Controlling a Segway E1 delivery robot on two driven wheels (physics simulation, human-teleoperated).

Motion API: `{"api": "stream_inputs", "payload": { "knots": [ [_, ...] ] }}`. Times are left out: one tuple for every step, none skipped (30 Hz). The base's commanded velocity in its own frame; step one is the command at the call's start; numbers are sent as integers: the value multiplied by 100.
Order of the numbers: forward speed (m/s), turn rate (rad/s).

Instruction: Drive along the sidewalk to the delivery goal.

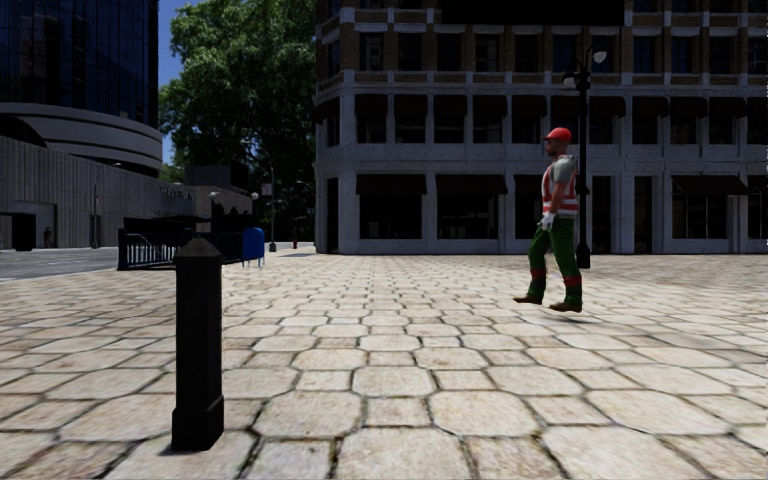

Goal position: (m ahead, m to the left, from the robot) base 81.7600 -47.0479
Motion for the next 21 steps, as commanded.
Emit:
{"api": "stream_inputs", "payload": {
  "knots": [
    [157, -29],
    [156, -30],
    [156, -30],
    [156, -30],
    [156, -31],
    [156, -35],
    [155, -39],
    [155, -39],
    [155, -41],
    [155, -42],
    [155, -43],
    [155, -43],
    [155, -45],
    [155, -52],
    [155, -55],
    [155, -55],
    [155, -56],
    [155, -56],
    [155, -56],
    [156, -56],
    [156, -56]
  ]
}}
